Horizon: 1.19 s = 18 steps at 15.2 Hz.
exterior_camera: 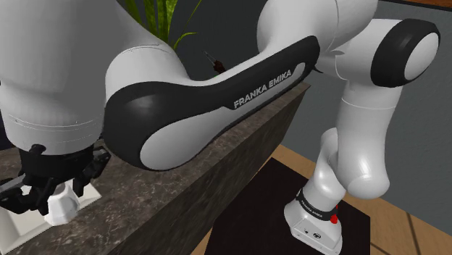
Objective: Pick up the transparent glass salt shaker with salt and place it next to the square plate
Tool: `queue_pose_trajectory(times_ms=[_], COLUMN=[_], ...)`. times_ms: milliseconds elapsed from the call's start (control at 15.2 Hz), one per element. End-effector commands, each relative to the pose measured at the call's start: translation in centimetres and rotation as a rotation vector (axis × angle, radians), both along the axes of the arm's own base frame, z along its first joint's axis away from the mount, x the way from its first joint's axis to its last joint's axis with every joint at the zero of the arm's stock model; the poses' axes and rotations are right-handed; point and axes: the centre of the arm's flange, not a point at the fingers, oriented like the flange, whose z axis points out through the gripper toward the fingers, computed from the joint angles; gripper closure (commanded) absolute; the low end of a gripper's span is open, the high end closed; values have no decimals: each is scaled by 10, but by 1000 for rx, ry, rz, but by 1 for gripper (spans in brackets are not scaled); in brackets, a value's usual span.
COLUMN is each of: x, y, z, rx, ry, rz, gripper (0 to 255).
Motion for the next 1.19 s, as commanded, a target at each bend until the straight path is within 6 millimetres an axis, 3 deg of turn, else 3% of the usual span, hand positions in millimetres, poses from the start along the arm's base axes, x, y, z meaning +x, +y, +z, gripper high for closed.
queue_pose_trajectory(times_ms=[0,1122], x=[0,0], y=[1,1], z=[-11,-102], rx=[1,1], ry=[0,0], rz=[0,0], gripper=[255,255])
